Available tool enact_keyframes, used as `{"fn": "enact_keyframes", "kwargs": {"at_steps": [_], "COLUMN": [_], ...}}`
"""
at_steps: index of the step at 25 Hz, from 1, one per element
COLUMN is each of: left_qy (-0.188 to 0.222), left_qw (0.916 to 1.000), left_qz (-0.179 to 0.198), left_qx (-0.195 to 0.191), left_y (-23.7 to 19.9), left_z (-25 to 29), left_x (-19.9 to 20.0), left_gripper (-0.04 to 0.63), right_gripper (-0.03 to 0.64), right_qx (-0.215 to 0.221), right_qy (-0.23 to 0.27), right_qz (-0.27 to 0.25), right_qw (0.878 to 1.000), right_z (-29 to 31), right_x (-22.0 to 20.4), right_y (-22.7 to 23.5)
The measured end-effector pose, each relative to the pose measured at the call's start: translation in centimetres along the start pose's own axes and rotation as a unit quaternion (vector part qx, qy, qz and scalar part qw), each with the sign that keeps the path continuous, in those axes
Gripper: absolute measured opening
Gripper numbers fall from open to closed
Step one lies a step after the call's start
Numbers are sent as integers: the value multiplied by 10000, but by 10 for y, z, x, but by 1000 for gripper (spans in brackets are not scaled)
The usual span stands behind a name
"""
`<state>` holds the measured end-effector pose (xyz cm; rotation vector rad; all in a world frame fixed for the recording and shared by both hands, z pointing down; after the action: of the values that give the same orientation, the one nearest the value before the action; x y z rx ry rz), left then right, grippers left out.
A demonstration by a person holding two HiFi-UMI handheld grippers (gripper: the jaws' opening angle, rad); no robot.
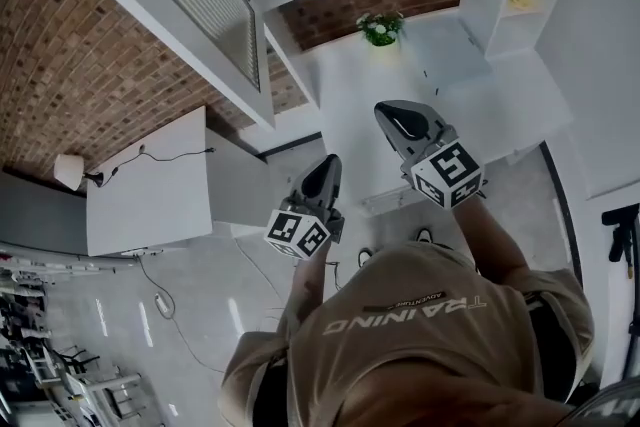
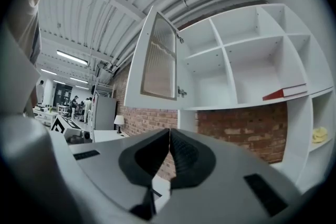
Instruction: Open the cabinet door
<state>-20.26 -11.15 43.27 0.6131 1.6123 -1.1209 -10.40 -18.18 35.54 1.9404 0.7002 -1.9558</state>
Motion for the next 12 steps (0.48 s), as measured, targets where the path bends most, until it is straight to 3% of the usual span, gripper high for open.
{"fn": "enact_keyframes", "kwargs": {"at_steps": [4,12], "left_qy": [23,318], "left_qw": [10000,9986], "left_qz": [39,196], "left_qx": [66,381], "left_y": [17,46], "left_z": [30,76], "left_x": [-4,3], "left_gripper": [8,8], "right_gripper": [15,15], "right_qx": [-56,284], "right_qy": [-23,5], "right_qz": [59,188], "right_qw": [10000,9994], "right_z": [-16,-27], "right_x": [-13,-34], "right_y": [35,78]}}
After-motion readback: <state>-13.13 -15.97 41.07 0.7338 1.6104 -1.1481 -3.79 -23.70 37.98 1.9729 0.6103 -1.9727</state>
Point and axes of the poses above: the fingertips, and each gripper's own axes: z forward along the fingers, y to its right, x out of its top, the point moved 1 cm from there along -z, backward along the fingers, and after that the axes turned 7 degrees about -z, right-handed, at the moved point
